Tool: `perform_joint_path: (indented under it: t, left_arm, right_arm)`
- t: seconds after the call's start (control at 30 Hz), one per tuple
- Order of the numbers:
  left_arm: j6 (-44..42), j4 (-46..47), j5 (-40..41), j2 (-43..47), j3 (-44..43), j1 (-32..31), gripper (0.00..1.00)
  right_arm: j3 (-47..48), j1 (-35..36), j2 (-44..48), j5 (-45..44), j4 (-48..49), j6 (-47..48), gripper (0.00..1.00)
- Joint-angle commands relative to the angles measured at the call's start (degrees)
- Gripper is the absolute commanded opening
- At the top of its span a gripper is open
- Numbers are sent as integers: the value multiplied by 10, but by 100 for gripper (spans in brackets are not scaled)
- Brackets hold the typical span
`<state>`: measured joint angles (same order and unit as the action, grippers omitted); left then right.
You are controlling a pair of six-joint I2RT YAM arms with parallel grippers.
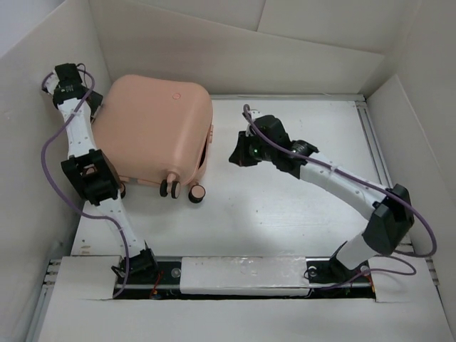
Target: Pack the luggage
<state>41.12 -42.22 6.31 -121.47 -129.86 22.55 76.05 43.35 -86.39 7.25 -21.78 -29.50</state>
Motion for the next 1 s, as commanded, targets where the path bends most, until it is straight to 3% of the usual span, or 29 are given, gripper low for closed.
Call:
perform_joint_path:
  t: [0.0,0.1,0.13,0.27,0.3,0.33,0.43,0.6,0.73,0.97]
  left_arm:
    - [-25,-38,-8,12,44,-2,49]
    - [-25,-9,-79,42,122,-9,45]
    - [-25,35,-91,60,199,-17,45]
    - [-41,132,-147,191,394,-58,45]
    - [-41,142,-175,214,429,-58,45]
    - [-41,165,-184,239,501,-58,45]
    - [-71,183,-199,329,606,-63,45]
    - [-83,195,-256,422,728,-86,47]
    - [-58,202,-246,457,798,-212,48]
    - [-21,195,-259,522,872,-317,49]
  right_arm:
    - [43,-22,-44,-17,58,-15,0]
    - [73,-46,-103,-30,78,-28,0]
    - [94,-54,-117,-30,78,-34,1]
    - [120,-92,-161,-30,78,-34,15]
    - [120,-99,-161,-30,72,-34,23]
    - [126,-115,-166,-39,62,-34,25]
    - [126,-153,-166,-60,36,-34,30]
    - [149,-185,-193,14,42,-16,37]
    - [217,-185,-227,-10,-13,3,38]
    - [259,-196,-244,-67,-51,10,39]
